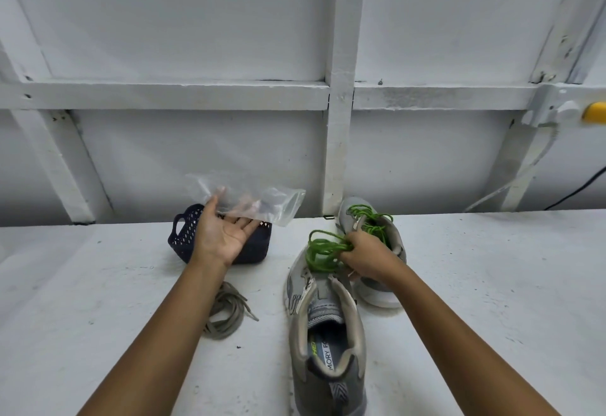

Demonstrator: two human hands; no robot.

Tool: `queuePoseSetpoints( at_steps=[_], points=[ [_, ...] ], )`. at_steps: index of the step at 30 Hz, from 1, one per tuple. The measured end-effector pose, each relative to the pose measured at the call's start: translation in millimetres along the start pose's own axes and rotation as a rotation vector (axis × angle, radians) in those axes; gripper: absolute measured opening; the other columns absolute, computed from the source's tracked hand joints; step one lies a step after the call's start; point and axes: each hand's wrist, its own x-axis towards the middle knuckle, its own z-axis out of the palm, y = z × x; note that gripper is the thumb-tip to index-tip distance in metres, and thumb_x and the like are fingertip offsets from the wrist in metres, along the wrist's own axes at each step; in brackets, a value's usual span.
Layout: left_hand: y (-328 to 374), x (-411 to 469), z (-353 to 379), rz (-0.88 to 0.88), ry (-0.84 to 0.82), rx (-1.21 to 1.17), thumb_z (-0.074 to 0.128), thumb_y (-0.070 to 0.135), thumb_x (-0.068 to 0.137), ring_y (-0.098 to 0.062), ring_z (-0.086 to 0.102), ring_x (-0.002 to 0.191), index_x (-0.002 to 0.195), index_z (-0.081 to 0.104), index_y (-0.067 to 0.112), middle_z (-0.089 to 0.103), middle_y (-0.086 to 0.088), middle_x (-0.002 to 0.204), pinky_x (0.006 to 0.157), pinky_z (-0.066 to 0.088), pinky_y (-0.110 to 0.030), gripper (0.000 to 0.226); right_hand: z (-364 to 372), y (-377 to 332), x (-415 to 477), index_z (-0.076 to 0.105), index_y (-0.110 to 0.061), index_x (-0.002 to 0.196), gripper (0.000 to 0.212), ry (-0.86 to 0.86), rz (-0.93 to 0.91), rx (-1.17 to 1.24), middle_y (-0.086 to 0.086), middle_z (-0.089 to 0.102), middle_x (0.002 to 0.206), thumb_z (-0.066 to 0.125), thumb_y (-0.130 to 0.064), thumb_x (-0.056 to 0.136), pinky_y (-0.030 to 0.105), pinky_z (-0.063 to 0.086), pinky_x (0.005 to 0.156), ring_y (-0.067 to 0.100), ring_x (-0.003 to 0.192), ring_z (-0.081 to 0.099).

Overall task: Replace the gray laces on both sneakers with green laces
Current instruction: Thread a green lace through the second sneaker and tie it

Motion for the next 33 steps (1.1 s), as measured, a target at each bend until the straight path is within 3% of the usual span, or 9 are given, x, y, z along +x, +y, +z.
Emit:
queuePoseSetpoints(
  at_steps=[4,7,12,16,19,22,24,28,33],
  points=[
    [-1,-7,6,-0.018,0.015,-0.046,0.043,0.03,0.098,-0.033,0.059,0.103,0.088,0.055,0.019,0.061,-0.017,0.103,0.08,0.054,-0.048,0.019,-6,-17,-11,0.039,-0.013,0.14,0.053,-0.038,-0.083,-0.194,0.009,0.053,0.132,0.056,-0.027,0.092,0.032,0.044,0.094,0.023,0.115,0.053],
    [-7,-12,10,-0.035,-0.005,-0.08,0.04,0.032,0.099,-0.034,0.06,0.101,0.092,0.054,0.016,0.061,-0.018,0.104,0.088,0.047,-0.048,0.022,-8,-31,-15,0.042,-0.01,0.141,0.05,0.121,-0.159,-0.118,0.011,0.052,0.137,0.047,-0.033,0.097,0.031,0.04,0.099,0.023,0.124,0.049],
    [-20,-22,19,-0.1,-0.028,-0.037,0.037,0.037,0.1,-0.032,0.06,0.096,0.096,0.055,0.013,0.061,-0.017,0.104,0.077,0.055,-0.048,0.03,-3,-52,-11,0.058,-0.004,0.112,0.03,0.001,-0.008,0.677,0.011,0.065,0.099,0.049,-0.029,0.098,0.026,0.054,0.069,0.019,0.084,0.066],
    [-18,-31,17,-0.184,0.015,0.79,0.034,0.048,0.098,-0.023,0.061,0.078,0.093,0.056,0.013,0.061,-0.01,0.089,0.064,0.051,-0.035,0.042,-4,-53,-2,0.052,0.0,0.092,0.012,0.055,0.066,1.071,0.016,0.064,0.09,0.042,0.002,0.096,0.028,0.059,0.057,0.025,0.069,0.068],
    [-16,-29,6,0.203,0.099,1.496,0.042,0.046,0.096,-0.021,0.051,0.064,0.069,0.048,0.014,0.052,-0.002,0.066,0.057,0.037,-0.027,0.042,-10,-46,4,0.054,-0.002,0.093,0.015,0.126,0.044,1.021,0.015,0.066,0.088,0.042,0.007,0.093,0.03,0.059,0.057,0.026,0.066,0.069],
    [-9,-31,13,0.634,0.027,1.516,0.052,0.049,0.09,-0.016,0.049,0.074,0.082,0.051,0.015,0.052,0.004,0.076,0.062,0.036,-0.027,0.035,-14,-44,6,0.051,-0.001,0.105,0.019,0.156,0.0,0.937,0.019,0.065,0.091,0.039,0.006,0.093,0.03,0.058,0.056,0.026,0.065,0.069],
    [-4,-32,22,0.83,-0.225,1.628,0.059,0.064,0.076,-0.015,0.047,0.101,0.117,0.052,0.016,0.051,0.001,0.11,0.087,0.039,-0.026,0.063,-17,-49,7,0.051,-0.003,0.108,0.019,0.155,-0.041,0.878,0.02,0.064,0.095,0.04,0.005,0.094,0.032,0.059,0.058,0.025,0.064,0.069],
    [6,-23,39,0.892,-0.506,2.13,0.048,0.089,0.051,-0.017,-0.01,0.144,0.149,-0.012,0.017,-0.01,-0.001,0.157,0.116,-0.005,-0.043,0.136,-19,-64,5,0.054,-0.011,0.101,0.016,0.102,-0.124,0.76,0.02,0.064,0.097,0.045,0.0,0.095,0.044,0.059,0.07,0.029,0.068,0.071],
    [18,-18,46,0.878,-0.589,2.195,0.035,0.091,0.047,-0.014,-0.019,0.143,0.141,-0.029,0.018,-0.024,0.0,0.155,0.116,-0.009,-0.045,0.136,-20,-77,-4,0.055,-0.012,0.107,0.016,0.009,-0.183,0.698,0.019,0.063,0.101,0.045,-0.004,0.097,0.04,0.059,0.068,0.031,0.074,0.07]
  ],
)
